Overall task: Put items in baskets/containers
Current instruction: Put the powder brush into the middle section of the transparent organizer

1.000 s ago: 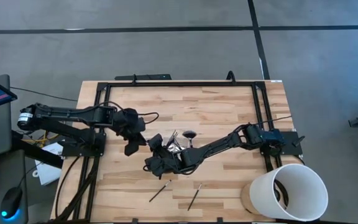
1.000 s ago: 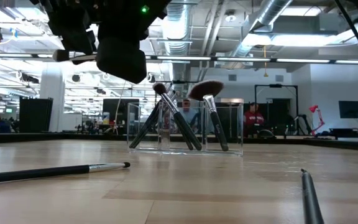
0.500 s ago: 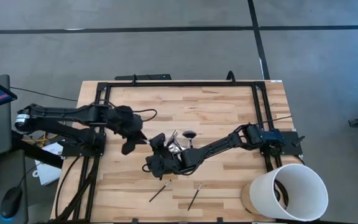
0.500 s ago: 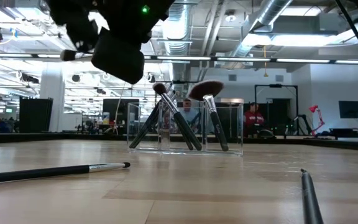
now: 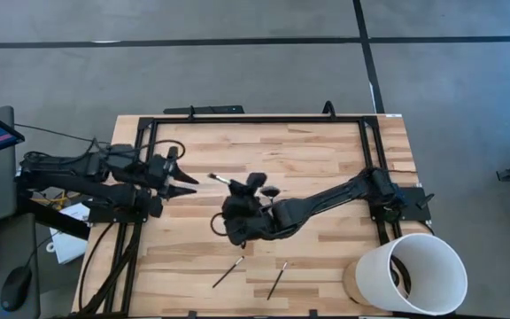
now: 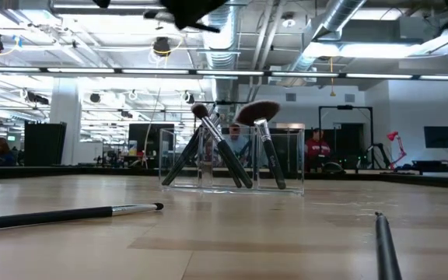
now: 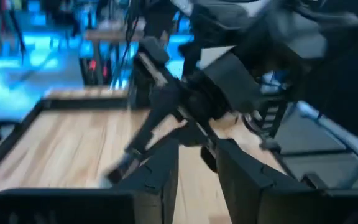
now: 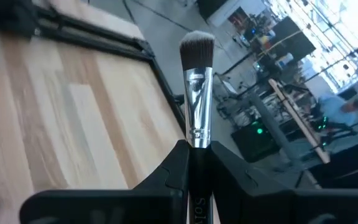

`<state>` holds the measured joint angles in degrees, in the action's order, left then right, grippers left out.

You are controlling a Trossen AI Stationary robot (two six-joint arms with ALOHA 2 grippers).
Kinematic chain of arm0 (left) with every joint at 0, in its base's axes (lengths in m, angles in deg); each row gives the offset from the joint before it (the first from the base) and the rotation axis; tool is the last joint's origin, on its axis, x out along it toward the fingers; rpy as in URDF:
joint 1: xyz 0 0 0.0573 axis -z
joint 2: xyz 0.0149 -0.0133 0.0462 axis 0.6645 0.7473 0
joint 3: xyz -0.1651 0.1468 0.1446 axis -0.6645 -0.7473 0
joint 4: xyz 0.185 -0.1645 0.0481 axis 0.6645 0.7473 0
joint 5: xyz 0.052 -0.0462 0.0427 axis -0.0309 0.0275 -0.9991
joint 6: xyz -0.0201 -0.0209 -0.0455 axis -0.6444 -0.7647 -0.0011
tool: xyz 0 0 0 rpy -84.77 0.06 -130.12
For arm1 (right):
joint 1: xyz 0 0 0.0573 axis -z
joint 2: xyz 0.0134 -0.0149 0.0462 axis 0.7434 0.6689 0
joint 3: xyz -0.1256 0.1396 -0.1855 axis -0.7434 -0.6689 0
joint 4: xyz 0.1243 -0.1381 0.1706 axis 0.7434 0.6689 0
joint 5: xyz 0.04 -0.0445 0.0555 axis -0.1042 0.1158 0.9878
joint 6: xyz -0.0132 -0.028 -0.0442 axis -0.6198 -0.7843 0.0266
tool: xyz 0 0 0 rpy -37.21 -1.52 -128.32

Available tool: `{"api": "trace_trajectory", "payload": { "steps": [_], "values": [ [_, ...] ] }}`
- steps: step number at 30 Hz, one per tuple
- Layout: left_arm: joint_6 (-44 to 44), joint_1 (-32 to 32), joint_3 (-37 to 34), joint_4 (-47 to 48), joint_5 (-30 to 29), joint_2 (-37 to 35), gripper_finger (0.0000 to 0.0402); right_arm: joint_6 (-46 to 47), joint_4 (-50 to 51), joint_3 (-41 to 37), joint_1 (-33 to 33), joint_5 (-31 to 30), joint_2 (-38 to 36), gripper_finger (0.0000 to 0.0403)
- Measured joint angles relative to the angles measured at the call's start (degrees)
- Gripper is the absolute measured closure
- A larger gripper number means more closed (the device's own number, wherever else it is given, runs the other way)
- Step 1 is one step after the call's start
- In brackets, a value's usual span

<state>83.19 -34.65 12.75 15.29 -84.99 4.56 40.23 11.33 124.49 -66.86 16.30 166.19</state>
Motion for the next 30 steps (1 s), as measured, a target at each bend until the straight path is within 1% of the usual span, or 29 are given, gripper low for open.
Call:
{"api": "trace_trajectory", "payload": {
  "steps": [3,7,11,14,16,18,21,23,25,28,30],
  "values": [
    [0.5,1.5,-5.6,-7.0,-1.8,-0.6,0.0298,3.1,-0.2,-3.8,-0.8,-0.4,-4.1,0.0369],
    [0.5,1.9,-12.1,-15.2,-3.3,-0.2,0.0298,6.8,-3.4,-12.0,-2.2,-0.1,-10.0,0.0368],
    [0.5,1.9,-18.2,-27.2,-2.8,-0.2,0.0298,5.3,-16.7,-23.1,-3.8,0.8,-15.8,0.0369],
    [0.6,2.0,-23.0,-38.1,-0.1,0.3,0.0298,-0.3,-32.8,-32.0,-4.7,3.4,-20.1,0.0369],
    [1.7,2.0,-25.9,-44.6,1.3,1.1,0.0298,-4.4,-45.3,-37.5,-4.9,8.9,-22.7,0.0369],
    [3.2,2.0,-27.8,-49.5,2.8,2.8,0.0297,-7.9,-57.5,-42.6,-4.5,16.6,-24.9,0.0369],
    [3.8,2.0,-29.5,-55.7,4.1,6.0,0.0285,-10.4,-70.0,-48.3,-3.0,27.0,-26.6,0.0368],
    [3.9,2.2,-29.7,-60.4,4.7,8.7,0.0272,-10.1,-73.1,-50.4,-1.6,32.9,-27.0,0.0368],
    [4.8,2.7,-29.8,-66.4,5.7,11.9,0.0257,-7.6,-73.7,-51.4,0.0,37.7,-27.0,0.0369],
    [6.5,3.6,-29.7,-74.8,5.9,16.8,0.0236,-4.6,-73.4,-51.7,1.9,42.5,-26.6,0.0369],
    [7.3,4.0,-29.7,-77.8,5.9,20.1,0.0225,-2.9,-75.1,-51.6,2.9,45.2,-25.5,0.0367]
  ]
}}
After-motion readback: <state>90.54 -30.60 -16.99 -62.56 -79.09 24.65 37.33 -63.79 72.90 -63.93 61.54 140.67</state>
